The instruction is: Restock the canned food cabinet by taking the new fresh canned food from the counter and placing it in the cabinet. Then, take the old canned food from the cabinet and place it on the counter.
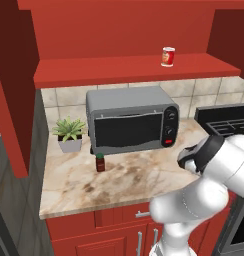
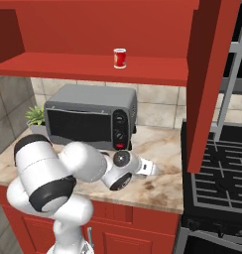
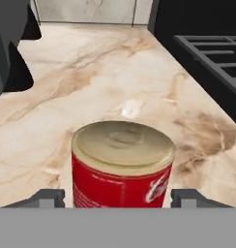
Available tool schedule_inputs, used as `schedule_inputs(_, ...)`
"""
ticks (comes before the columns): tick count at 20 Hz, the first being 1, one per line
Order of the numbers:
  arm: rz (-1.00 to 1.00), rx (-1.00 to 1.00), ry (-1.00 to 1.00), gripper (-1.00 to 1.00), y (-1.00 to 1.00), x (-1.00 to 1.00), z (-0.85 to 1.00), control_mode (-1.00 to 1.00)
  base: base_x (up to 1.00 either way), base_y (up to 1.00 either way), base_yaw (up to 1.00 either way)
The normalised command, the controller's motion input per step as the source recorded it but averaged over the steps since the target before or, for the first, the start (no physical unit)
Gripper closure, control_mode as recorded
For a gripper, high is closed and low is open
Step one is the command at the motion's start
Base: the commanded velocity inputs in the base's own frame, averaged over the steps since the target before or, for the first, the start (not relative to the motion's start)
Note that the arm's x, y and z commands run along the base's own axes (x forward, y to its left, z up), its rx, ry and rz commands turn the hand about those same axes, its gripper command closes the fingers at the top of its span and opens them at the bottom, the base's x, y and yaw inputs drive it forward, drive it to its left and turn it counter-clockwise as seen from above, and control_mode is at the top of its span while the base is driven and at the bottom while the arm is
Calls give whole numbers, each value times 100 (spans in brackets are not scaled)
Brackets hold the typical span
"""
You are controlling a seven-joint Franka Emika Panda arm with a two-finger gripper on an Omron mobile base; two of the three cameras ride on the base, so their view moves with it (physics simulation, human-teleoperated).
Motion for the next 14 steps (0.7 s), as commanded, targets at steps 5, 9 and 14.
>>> schedule_inputs(5, -16, 3, 0, -100, 0, 0, 56, -100, 0, 0, 0)
schedule_inputs(9, -11, 1, 0, -100, 0, -3, 95, -100, 0, 0, 0)
schedule_inputs(14, -3, 0, 0, -100, 0, -44, 100, -100, 0, 0, 0)
